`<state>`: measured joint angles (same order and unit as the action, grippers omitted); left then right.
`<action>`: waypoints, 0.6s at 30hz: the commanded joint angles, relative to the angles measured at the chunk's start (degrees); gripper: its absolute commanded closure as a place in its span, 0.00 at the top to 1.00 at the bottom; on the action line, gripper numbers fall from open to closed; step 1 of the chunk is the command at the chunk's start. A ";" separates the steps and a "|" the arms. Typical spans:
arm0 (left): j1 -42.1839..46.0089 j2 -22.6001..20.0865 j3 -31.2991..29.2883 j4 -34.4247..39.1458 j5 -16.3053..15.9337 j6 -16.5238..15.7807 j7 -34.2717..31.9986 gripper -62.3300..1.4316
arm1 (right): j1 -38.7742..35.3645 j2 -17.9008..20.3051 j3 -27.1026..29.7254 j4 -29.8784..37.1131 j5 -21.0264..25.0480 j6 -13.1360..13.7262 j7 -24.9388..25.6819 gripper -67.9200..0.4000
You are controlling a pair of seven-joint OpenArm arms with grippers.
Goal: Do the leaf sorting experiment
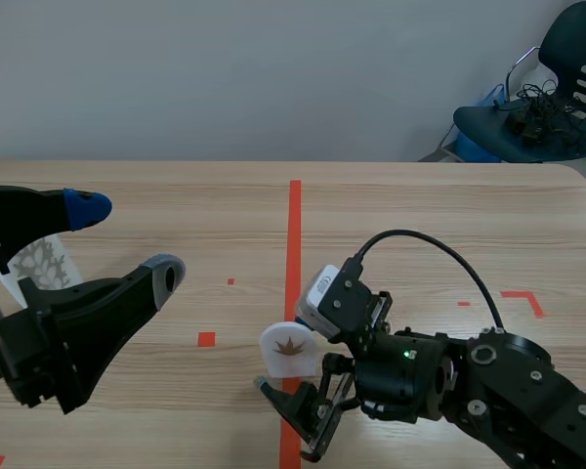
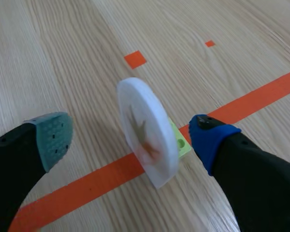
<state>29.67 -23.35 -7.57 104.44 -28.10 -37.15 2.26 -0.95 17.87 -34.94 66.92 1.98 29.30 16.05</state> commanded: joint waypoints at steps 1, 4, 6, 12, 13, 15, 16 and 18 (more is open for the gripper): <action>-0.17 -0.37 -0.26 -0.13 -0.76 0.15 -1.18 1.00 | -0.04 1.09 0.74 1.90 0.76 -0.13 0.59 0.53; -0.17 -0.37 -0.26 -0.13 -0.76 0.15 -1.20 1.00 | -0.17 1.22 0.74 1.90 0.76 -0.13 0.63 0.38; -0.17 -0.37 -0.26 -0.13 -0.76 0.15 -1.20 1.00 | -0.15 1.22 0.74 1.92 0.76 -0.13 1.11 0.28; -0.17 -0.37 -0.26 -0.13 -0.76 0.15 -1.18 1.00 | -0.15 1.25 0.90 2.64 0.76 0.17 1.46 0.10; -0.20 -0.37 -0.26 -0.13 -0.76 0.17 -1.18 1.00 | -0.15 1.51 0.90 3.08 0.79 0.44 1.49 0.10; -0.20 -0.37 -0.26 -0.13 -0.76 0.20 -1.18 1.00 | -0.17 2.19 0.92 4.74 0.83 0.55 1.46 0.10; -0.20 -0.37 -0.26 -0.13 -0.76 0.35 -1.18 1.00 | -0.20 2.71 0.92 5.90 0.83 0.55 1.46 0.10; -0.20 -0.37 -0.26 -0.13 -0.76 0.37 -1.18 1.00 | -0.50 4.04 1.40 9.27 1.01 0.55 1.11 0.10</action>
<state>29.67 -23.35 -7.57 104.44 -28.10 -36.93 2.07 -1.96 20.67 -34.81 73.12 1.96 29.82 16.43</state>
